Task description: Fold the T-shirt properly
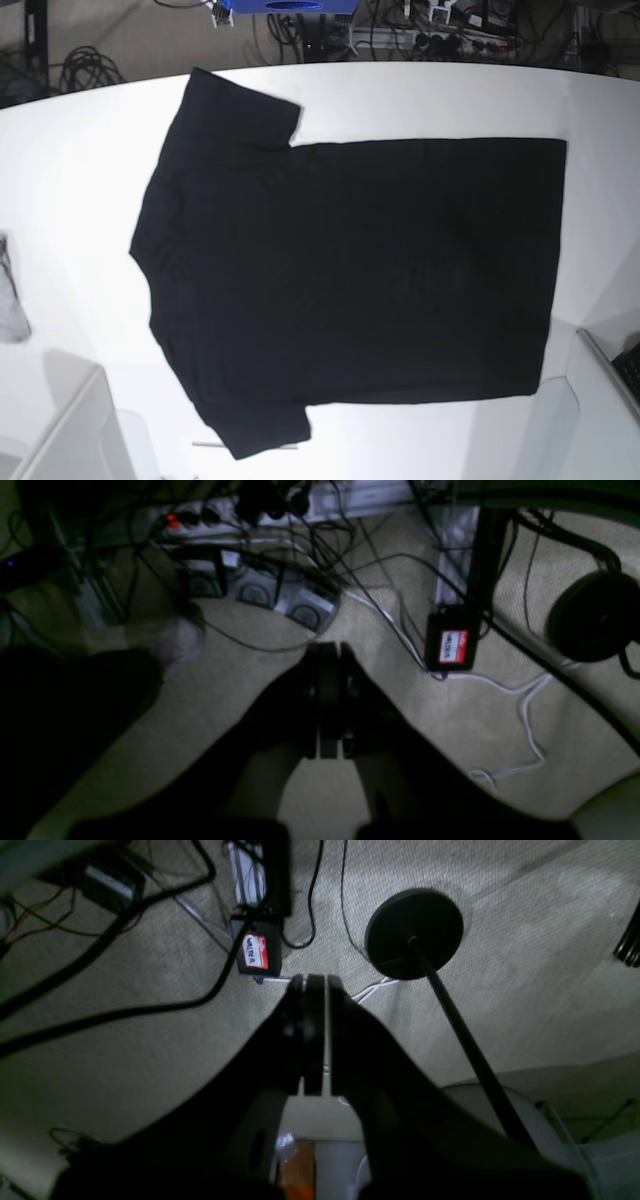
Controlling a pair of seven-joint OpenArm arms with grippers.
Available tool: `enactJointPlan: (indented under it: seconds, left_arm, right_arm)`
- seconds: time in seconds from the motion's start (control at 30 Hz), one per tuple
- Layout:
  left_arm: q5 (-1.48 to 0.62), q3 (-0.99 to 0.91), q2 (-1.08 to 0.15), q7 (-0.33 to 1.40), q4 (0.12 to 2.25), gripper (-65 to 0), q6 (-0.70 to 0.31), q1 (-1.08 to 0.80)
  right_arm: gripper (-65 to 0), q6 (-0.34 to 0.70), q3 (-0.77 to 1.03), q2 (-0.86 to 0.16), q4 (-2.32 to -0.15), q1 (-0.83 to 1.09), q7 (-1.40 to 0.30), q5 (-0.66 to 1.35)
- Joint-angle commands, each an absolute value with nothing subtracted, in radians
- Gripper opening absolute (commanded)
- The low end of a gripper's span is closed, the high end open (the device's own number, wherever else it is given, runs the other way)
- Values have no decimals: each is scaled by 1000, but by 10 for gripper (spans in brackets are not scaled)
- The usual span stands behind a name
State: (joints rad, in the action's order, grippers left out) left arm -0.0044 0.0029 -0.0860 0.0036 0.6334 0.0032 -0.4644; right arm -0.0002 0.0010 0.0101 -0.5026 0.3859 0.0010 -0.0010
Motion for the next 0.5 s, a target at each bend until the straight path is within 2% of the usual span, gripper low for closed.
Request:
enactJointPlan:
  seconds: [0.0,0.4,0.47]
  left_arm:
    - [-7,1,-96,-1,657,-650,5,-493]
    - [-13,-2,-183,-1,1096,-650,5,-756]
    - [-76,-2,-203,-1,1179,-650,5,-803]
  right_arm:
    - [-650,1,4,4,-532,418,1,1]
    - [-650,-4,12,1,-906,676,-1,2]
    - [-650,-4,70,7,-983,719,-25,2]
